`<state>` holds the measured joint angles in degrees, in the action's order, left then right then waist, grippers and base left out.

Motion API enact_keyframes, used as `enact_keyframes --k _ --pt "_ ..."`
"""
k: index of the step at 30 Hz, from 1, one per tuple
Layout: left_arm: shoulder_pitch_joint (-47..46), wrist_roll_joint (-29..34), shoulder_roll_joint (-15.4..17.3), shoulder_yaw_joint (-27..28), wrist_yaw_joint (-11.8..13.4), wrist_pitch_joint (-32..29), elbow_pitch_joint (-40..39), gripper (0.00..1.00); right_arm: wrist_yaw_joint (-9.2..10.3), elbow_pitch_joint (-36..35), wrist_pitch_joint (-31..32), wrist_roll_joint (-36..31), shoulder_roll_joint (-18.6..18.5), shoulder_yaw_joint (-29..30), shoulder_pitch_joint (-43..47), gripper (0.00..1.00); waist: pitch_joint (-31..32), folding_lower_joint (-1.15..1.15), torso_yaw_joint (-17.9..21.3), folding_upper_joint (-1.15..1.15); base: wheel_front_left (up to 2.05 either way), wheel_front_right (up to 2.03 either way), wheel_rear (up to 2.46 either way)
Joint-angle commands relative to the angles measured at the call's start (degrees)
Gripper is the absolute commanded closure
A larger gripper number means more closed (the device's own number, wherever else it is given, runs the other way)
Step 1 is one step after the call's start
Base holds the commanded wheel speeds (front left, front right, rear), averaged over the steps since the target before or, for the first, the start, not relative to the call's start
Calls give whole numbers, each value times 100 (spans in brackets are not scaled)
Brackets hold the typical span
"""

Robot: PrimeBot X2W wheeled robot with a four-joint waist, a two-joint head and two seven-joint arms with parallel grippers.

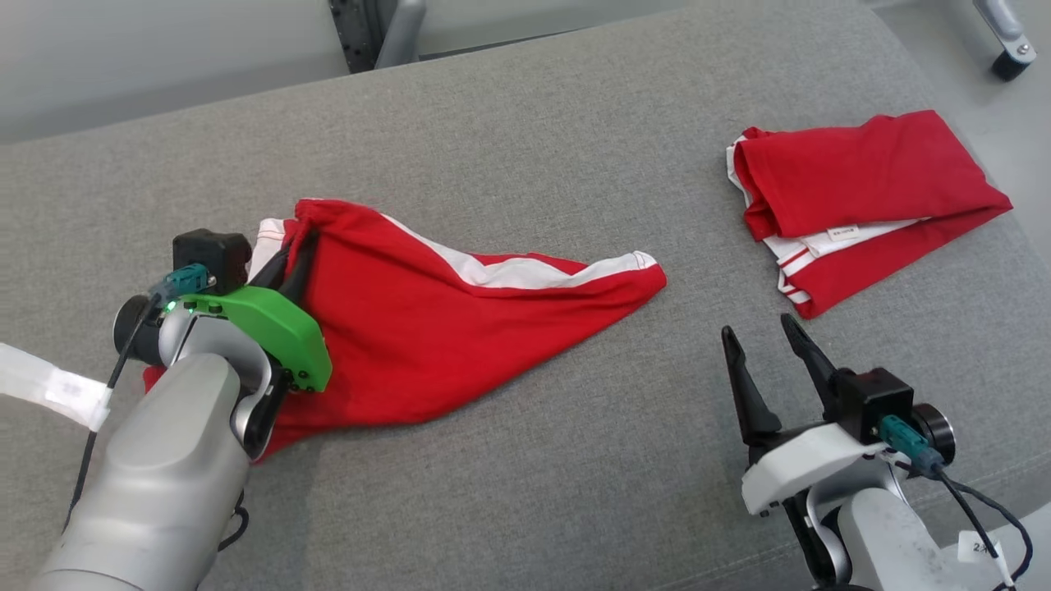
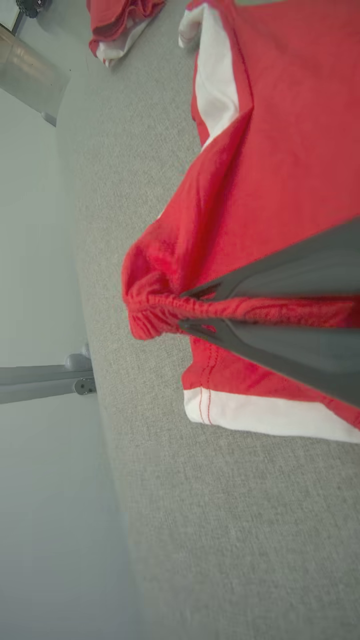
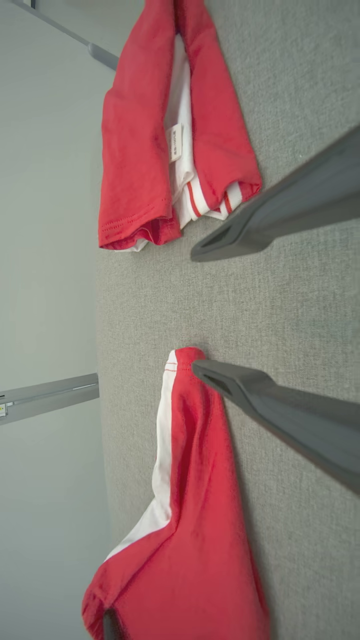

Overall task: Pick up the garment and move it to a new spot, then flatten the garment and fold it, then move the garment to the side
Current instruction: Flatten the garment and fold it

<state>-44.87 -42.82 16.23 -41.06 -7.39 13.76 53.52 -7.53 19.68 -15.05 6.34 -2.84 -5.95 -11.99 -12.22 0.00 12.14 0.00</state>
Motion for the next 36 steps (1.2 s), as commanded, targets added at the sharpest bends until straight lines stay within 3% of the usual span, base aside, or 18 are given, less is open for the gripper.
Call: enact_keyframes --k 1,11,15,20,21,23,25,26,27,36 --pt "-18 -7 -10 -72 -18 52 -73 100 9 40 -16 2 -15 56 122 0 234 0 -200 0 0 0 0" --pt "823 165 136 -584 -8 143 -1047 100 9 310 -16 79 -19 267 715 0 1150 0 -1095 0 0 0 0" --pt "1431 344 320 -317 105 146 -1627 100 8 272 -16 131 -12 268 818 0 1295 0 -1358 0 0 0 0" --pt "2448 450 305 128 197 133 -2136 100 8 276 -16 95 -14 328 854 0 1362 0 -1559 0 0 0 0" --pt "2644 495 287 176 200 132 -2105 96 8 291 -16 77 -16 328 850 0 1370 0 -1572 0 0 0 0" --pt "2947 570 182 362 212 133 -2132 68 8 322 -16 55 -19 321 859 0 1394 0 -1580 0 0 0 0" --pt "3238 667 101 527 214 133 -2030 53 8 352 -16 8 -19 316 867 0 1424 0 -1558 0 0 0 0" --pt "3330 653 36 674 220 133 -1985 38 8 357 -16 -12 -17 316 867 0 1444 0 -1538 0 0 0 0" --pt "3451 746 13 718 212 133 -1873 0 8 370 -16 -36 -16 311 866 0 1466 0 -1508 0 0 0 0" --pt "4015 1016 -370 1587 128 133 -1743 0 8 367 -16 -95 -17 418 976 0 1672 0 -1295 0 0 0 0"
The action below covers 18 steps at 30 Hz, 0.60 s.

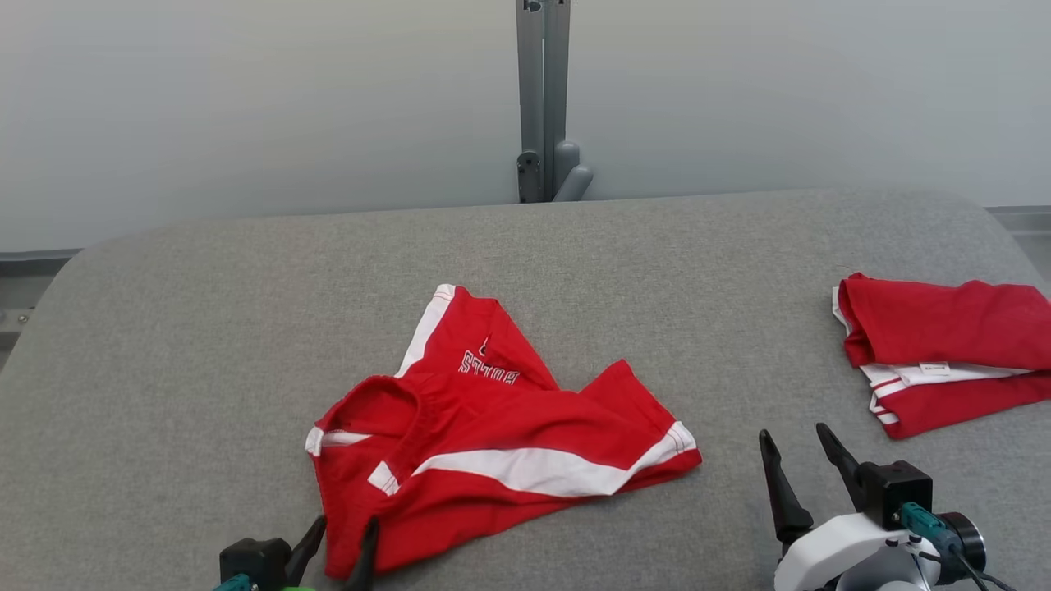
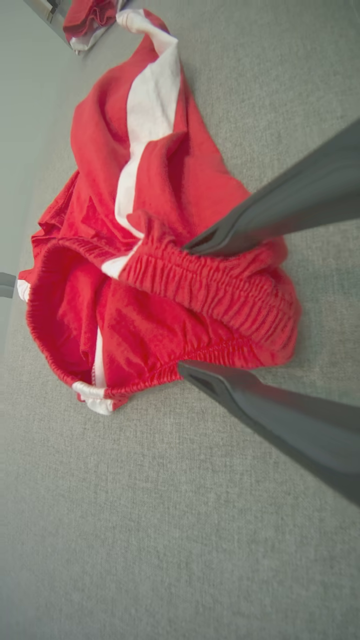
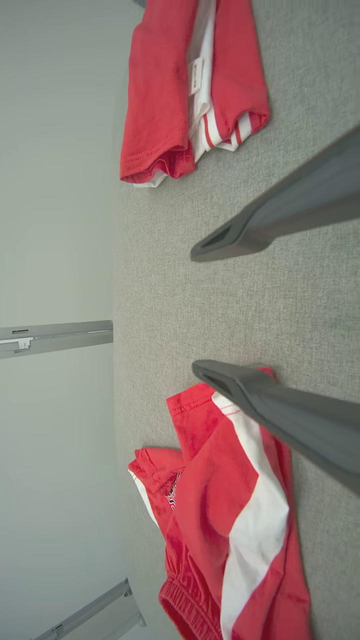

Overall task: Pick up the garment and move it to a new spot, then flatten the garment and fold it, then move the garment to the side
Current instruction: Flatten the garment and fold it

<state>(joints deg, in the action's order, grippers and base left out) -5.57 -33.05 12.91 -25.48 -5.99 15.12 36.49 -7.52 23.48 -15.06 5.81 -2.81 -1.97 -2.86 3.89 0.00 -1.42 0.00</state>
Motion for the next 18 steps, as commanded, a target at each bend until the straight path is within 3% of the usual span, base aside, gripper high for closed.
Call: enact_keyframes --k 1,4,10,18 --pt "116 104 -56 126 -28 -3 -82 0 7 -19 -15 -33 -19 20 77 0 89 0 80 0 0 0 0" --pt "230 351 -120 481 -40 -3 -345 0 7 -54 -15 -7 -20 38 147 0 155 0 140 0 0 0 0" --pt "559 1019 -321 1310 168 -3 -1054 0 7 -218 -14 -17 -19 5 173 0 249 0 309 0 0 0 0" --pt "937 1869 -628 1975 204 -3 -1583 0 7 -472 -14 -66 -19 -41 272 0 322 0 409 0 0 0 0"
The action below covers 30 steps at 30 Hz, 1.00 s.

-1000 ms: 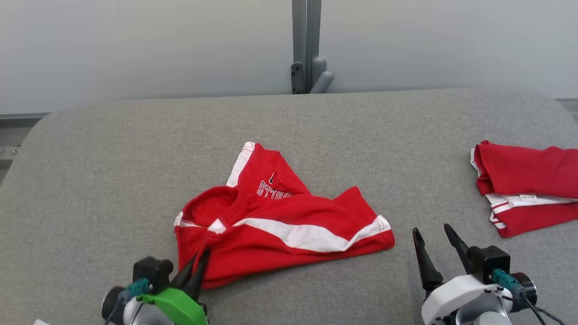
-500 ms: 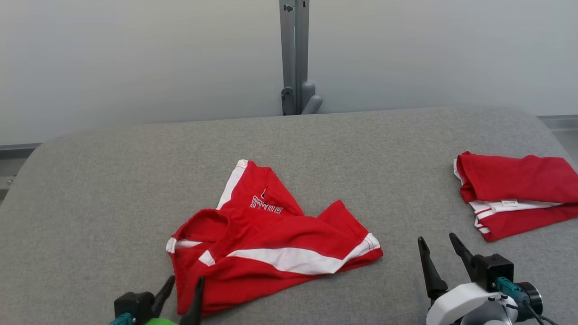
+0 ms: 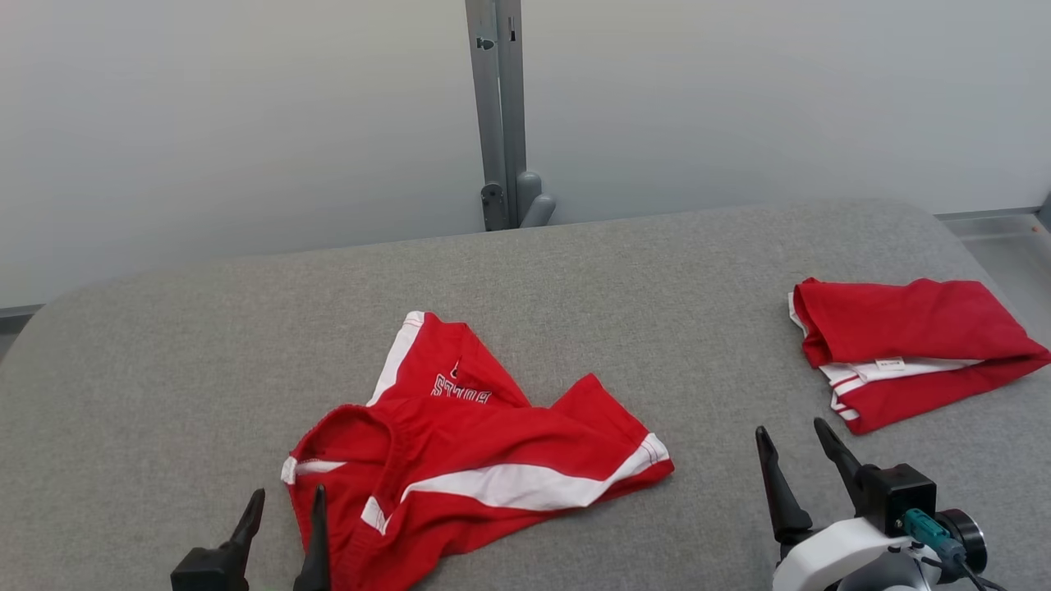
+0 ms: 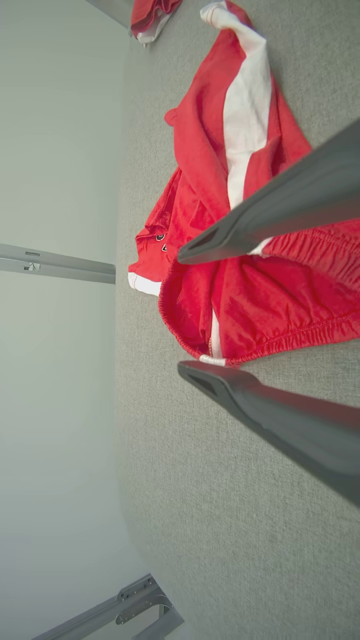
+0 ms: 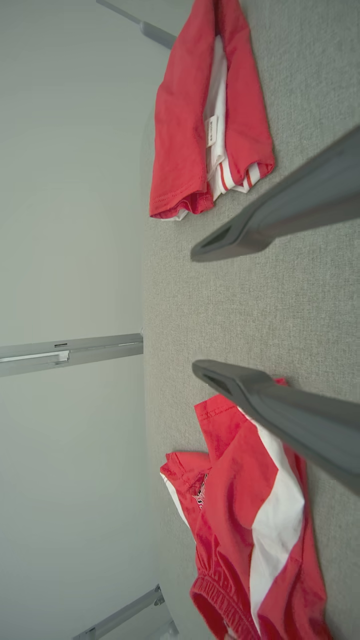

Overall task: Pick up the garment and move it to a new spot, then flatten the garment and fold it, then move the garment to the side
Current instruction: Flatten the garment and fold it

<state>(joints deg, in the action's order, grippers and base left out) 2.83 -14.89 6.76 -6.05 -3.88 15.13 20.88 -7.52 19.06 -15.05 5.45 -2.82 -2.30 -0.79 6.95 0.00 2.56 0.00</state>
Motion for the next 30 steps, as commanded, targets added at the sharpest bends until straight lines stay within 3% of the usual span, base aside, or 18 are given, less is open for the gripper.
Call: enact_keyframes --k 1,13,30 --pt "141 143 -47 89 -10 -4 -73 0 7 -48 -16 -32 -18 -23 73 0 24 0 16 0 0 0 0" --pt "353 538 -333 330 -186 -4 -95 0 7 -91 -16 -61 -18 -113 125 0 -27 0 -13 0 0 0 0" --pt "-593 -240 -375 -229 -369 -4 932 0 7 35 -16 34 -19 -384 -149 0 -510 0 -51 0 0 0 0"
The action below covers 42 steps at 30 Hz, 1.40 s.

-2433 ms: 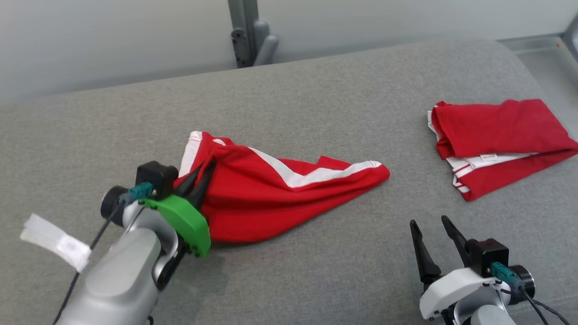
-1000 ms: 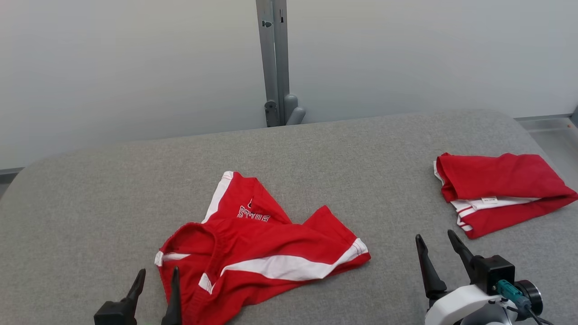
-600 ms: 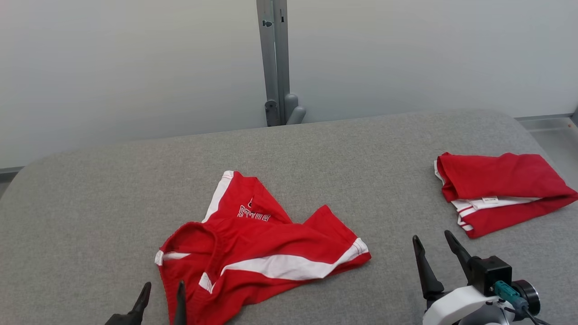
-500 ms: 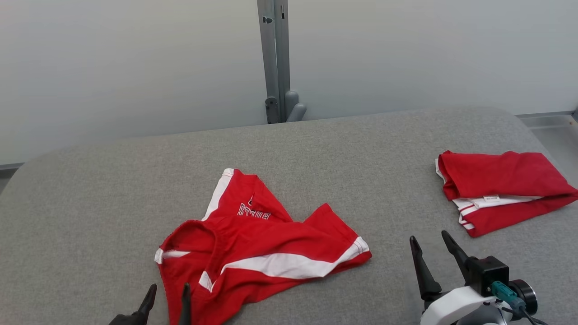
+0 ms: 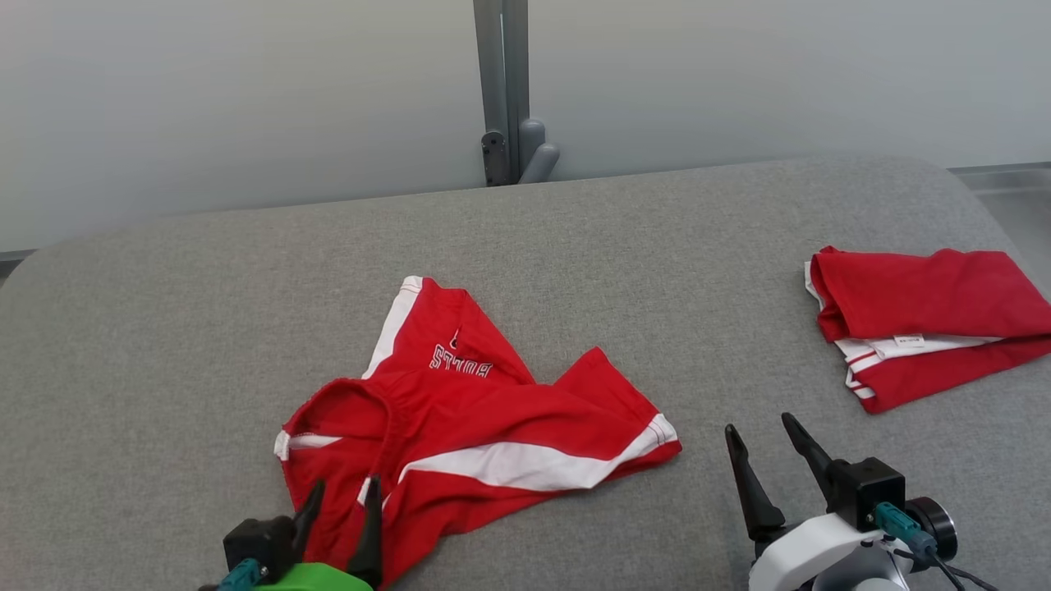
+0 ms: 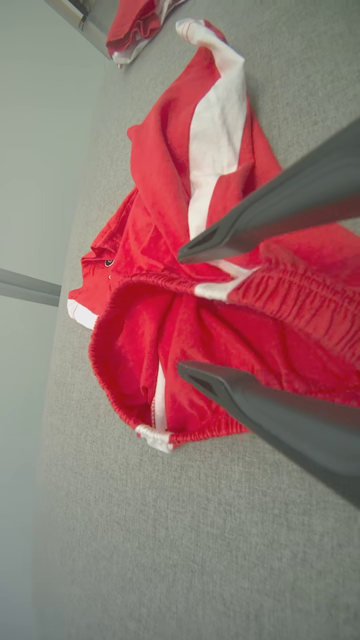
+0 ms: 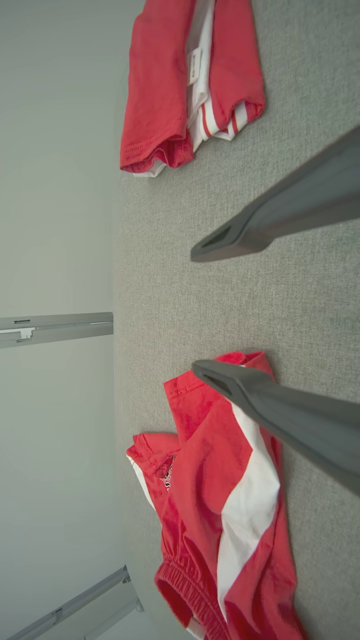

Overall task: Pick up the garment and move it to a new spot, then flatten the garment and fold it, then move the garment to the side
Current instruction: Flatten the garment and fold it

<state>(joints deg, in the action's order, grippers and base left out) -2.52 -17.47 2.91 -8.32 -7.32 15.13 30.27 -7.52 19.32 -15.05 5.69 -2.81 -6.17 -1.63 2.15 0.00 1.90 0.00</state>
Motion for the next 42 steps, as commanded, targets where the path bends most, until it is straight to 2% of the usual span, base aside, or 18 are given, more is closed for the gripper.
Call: enact_keyframes --k 1,8,9,10,11,12,13,24,31,42 --pt "-86 -57 9 -49 -26 -4 59 0 7 17 -16 11 -20 -4 -85 0 -48 0 25 0 0 0 0" --pt "-320 -513 149 -443 -24 -4 424 2 7 64 -16 40 -19 -63 -130 0 -154 0 40 0 0 0 0" --pt "-333 -553 150 -475 -24 -4 442 27 7 68 -16 42 -19 -73 -134 0 -159 0 34 0 0 0 0" --pt "-339 -577 152 -504 -24 -4 446 48 7 72 -16 48 -20 -72 -135 0 -163 0 27 0 0 0 0" --pt "-347 -594 160 -530 -24 -4 448 62 7 72 -16 51 -20 -78 -137 0 -167 0 20 0 0 0 0" --pt "-359 -601 178 -541 -25 -4 458 86 7 72 -16 51 -20 -88 -136 0 -169 0 13 0 0 0 0" --pt "-371 -602 194 -553 -25 -4 466 100 7 76 -16 51 -19 -98 -140 0 -170 0 7 0 0 0 0" --pt "-450 -816 282 -730 -25 -4 526 100 7 186 -16 212 -19 -328 -262 0 -212 0 -86 0 0 0 0" --pt "-284 -557 269 -451 -25 -4 250 100 7 653 -15 740 -24 -804 -517 0 -250 0 -302 0 0 0 0" --pt "-188 -456 212 -394 -26 -4 189 100 7 1345 -15 1033 -24 -948 -924 0 -334 0 -487 0 0 0 0"
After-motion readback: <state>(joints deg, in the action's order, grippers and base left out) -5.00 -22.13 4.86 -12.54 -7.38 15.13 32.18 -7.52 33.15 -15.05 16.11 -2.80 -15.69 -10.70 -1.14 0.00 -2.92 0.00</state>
